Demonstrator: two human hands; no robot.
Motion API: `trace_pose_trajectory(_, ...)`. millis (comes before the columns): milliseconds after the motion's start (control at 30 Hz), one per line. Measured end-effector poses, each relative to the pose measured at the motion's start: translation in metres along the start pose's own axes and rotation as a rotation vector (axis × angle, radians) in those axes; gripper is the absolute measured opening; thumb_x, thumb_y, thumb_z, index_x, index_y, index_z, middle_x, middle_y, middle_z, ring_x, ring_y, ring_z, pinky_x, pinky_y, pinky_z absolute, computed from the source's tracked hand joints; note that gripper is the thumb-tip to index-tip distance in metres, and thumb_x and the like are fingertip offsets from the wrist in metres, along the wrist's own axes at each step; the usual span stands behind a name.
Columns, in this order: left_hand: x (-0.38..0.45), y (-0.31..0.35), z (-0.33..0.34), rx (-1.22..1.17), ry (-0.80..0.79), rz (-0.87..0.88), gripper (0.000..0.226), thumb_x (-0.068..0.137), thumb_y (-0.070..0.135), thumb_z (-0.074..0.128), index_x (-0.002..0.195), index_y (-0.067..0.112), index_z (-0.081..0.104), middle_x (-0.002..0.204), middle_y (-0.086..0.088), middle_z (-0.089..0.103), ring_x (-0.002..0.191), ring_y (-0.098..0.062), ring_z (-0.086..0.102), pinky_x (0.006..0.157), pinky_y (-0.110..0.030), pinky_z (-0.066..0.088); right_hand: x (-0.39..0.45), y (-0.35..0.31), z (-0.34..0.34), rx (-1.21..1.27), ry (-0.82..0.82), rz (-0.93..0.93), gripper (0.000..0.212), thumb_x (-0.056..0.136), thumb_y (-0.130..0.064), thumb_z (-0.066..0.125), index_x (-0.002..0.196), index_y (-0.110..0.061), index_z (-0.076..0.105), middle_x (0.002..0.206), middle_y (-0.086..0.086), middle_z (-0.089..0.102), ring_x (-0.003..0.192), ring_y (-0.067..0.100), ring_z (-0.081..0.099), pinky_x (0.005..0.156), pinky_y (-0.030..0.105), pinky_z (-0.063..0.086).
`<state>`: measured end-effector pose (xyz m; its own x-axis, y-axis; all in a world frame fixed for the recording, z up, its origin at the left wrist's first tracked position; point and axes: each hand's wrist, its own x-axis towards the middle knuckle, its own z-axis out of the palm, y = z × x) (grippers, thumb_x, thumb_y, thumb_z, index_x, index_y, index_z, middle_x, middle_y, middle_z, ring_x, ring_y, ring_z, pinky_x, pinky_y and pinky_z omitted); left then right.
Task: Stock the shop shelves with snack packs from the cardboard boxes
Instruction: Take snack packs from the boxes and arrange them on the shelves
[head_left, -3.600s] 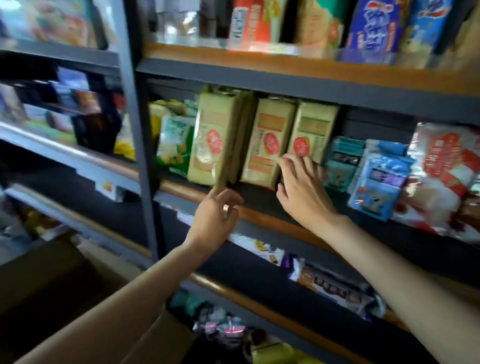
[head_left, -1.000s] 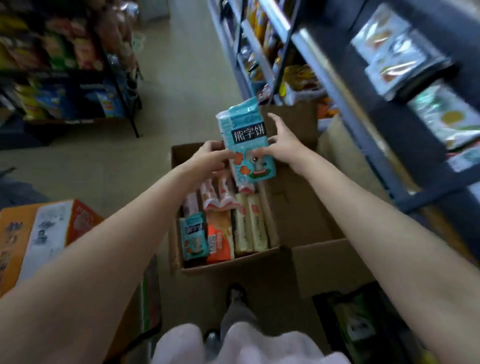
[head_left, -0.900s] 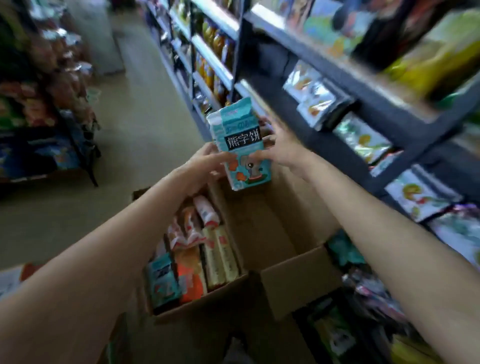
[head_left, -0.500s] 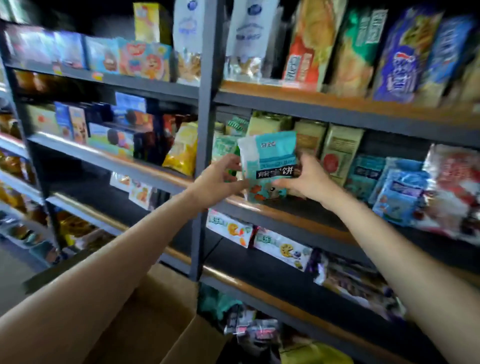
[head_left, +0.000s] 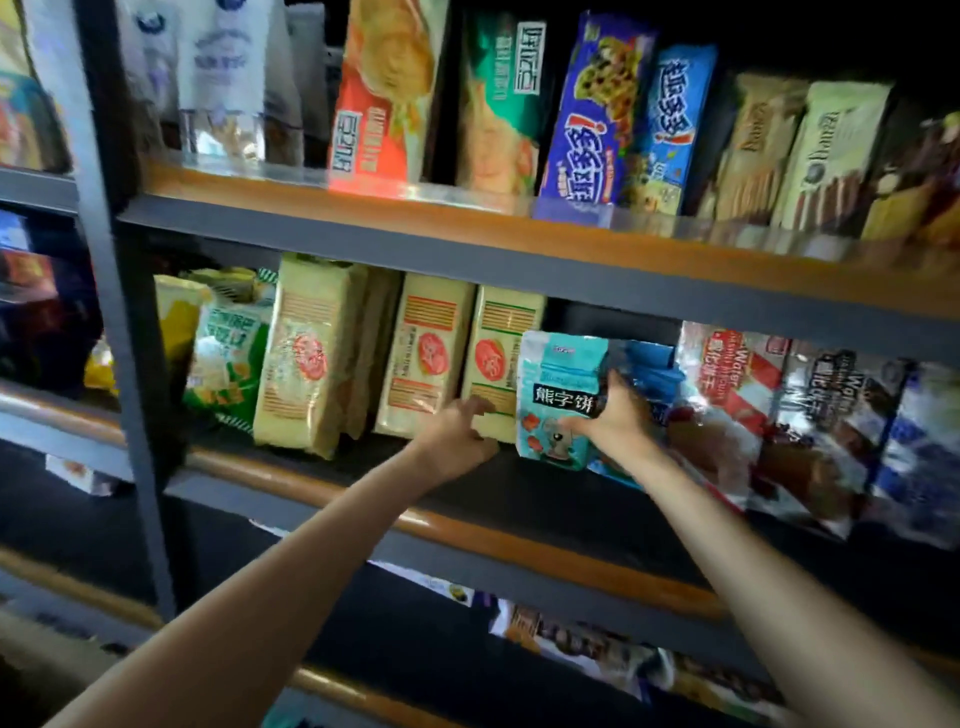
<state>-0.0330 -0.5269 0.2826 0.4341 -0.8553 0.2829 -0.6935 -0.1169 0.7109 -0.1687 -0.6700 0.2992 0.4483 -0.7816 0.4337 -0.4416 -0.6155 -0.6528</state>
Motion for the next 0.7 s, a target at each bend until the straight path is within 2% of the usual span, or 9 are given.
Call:
trace_pose_trajectory(100, 0.023, -0.002, 0.029, 0.057, -0.041, 0.003, 0.042, 0.086, 0.012, 0.060, 0.126, 0.005, 0.049, 0.140, -0.006, 0.037, 0.122, -0.024, 0.049, 0.094, -0.021, 0.038, 0.010, 0.012, 0.010, -0.154, 0.010, -0.034, 0.064, 0.068, -0.022, 0.082, 0.121, -0.008, 0.048, 0.126, 0.010, 0.054, 0.116, 0.030, 0.053, 0.091, 0.038, 0.045)
trace_pose_trajectory(200, 0.036, 0.002, 0.047, 0.092, -0.100, 0.047, 0.043, 0.086, 0.005, 0.059, 0.129, 0.002, 0.050, 0.148, -0.008, 0.030, 0.136, -0.018, 0.033, 0.101, -0.015, 0.027, 0.011, 0.017, 0.017, -0.234, 0.080, -0.227, 0.075, 0.070, -0.015, 0.080, 0.132, -0.006, 0.040, 0.131, 0.016, 0.042, 0.120, 0.034, 0.046, 0.095, 0.039, 0.040)
trace_pose_trajectory(267, 0.044, 0.002, 0.053, 0.090, -0.120, 0.066, 0.047, 0.084, 0.003, 0.063, 0.129, 0.001, 0.050, 0.147, -0.010, 0.030, 0.137, -0.020, 0.032, 0.100, -0.012, 0.026, 0.014, 0.021, 0.020, -0.408, 0.185, -0.362, 0.098, 0.058, -0.017, 0.088, 0.140, -0.005, 0.035, 0.129, 0.021, 0.043, 0.115, 0.037, 0.047, 0.093, 0.044, 0.045)
trace_pose_trajectory(333, 0.052, -0.002, 0.056, 0.055, -0.106, 0.064, 0.048, 0.080, 0.005, 0.068, 0.126, 0.001, 0.054, 0.141, -0.009, 0.036, 0.133, -0.024, 0.037, 0.104, -0.020, 0.032, 0.018, 0.026, 0.018, -0.606, 0.281, -0.415, 0.119, 0.041, -0.031, 0.094, 0.141, -0.007, 0.033, 0.128, 0.022, 0.048, 0.107, 0.036, 0.047, 0.081, 0.044, 0.048)
trace_pose_trajectory(367, 0.055, -0.003, 0.056, 0.048, -0.098, 0.064, 0.047, 0.080, 0.007, 0.068, 0.124, 0.002, 0.054, 0.138, -0.005, 0.038, 0.130, -0.023, 0.039, 0.104, -0.025, 0.034, 0.019, 0.027, 0.015, -0.659, 0.321, -0.418, 0.126, 0.037, -0.037, 0.094, 0.141, -0.009, 0.030, 0.132, 0.021, 0.046, 0.108, 0.035, 0.043, 0.081, 0.045, 0.048)
trace_pose_trajectory(433, 0.060, -0.003, 0.058, 0.022, -0.055, 0.062, 0.044, 0.081, 0.010, 0.066, 0.123, 0.006, 0.054, 0.133, -0.001, 0.040, 0.124, -0.019, 0.044, 0.096, -0.022, 0.038, 0.023, 0.032, 0.013, -0.722, 0.338, -0.449, 0.131, 0.036, -0.041, 0.093, 0.144, -0.014, 0.025, 0.140, 0.018, 0.034, 0.118, 0.035, 0.036, 0.089, 0.049, 0.045)
trace_pose_trajectory(533, 0.065, 0.008, 0.059, -0.046, 0.022, 0.102, 0.052, 0.083, 0.011, 0.064, 0.131, 0.009, 0.045, 0.132, 0.000, 0.042, 0.117, -0.016, 0.048, 0.090, -0.020, 0.041, 0.023, 0.044, 0.017, -0.837, 0.262, -0.474, 0.126, 0.031, -0.030, 0.095, 0.139, -0.021, 0.032, 0.141, 0.013, 0.031, 0.126, 0.035, 0.030, 0.095, 0.056, 0.040)
trace_pose_trajectory(633, 0.072, 0.017, 0.058, -0.004, 0.018, 0.112, 0.053, 0.086, 0.012, 0.061, 0.135, 0.009, 0.042, 0.138, -0.006, 0.042, 0.120, -0.024, 0.050, 0.096, -0.032, 0.045, 0.020, 0.054, 0.017, -0.923, 0.194, -0.470, 0.105, 0.028, -0.038, 0.095, 0.122, -0.015, 0.055, 0.131, 0.012, 0.051, 0.123, 0.036, 0.041, 0.095, 0.062, 0.038)
trace_pose_trajectory(700, 0.075, 0.019, 0.056, 0.041, 0.021, 0.103, 0.049, 0.087, 0.012, 0.060, 0.133, 0.004, 0.044, 0.137, -0.010, 0.042, 0.119, -0.029, 0.052, 0.097, -0.036, 0.045, 0.021, 0.055, 0.015, -0.955, 0.162, -0.472, 0.095, 0.030, -0.039, 0.095, 0.115, -0.012, 0.064, 0.127, 0.011, 0.059, 0.121, 0.037, 0.051, 0.096, 0.065, 0.034)
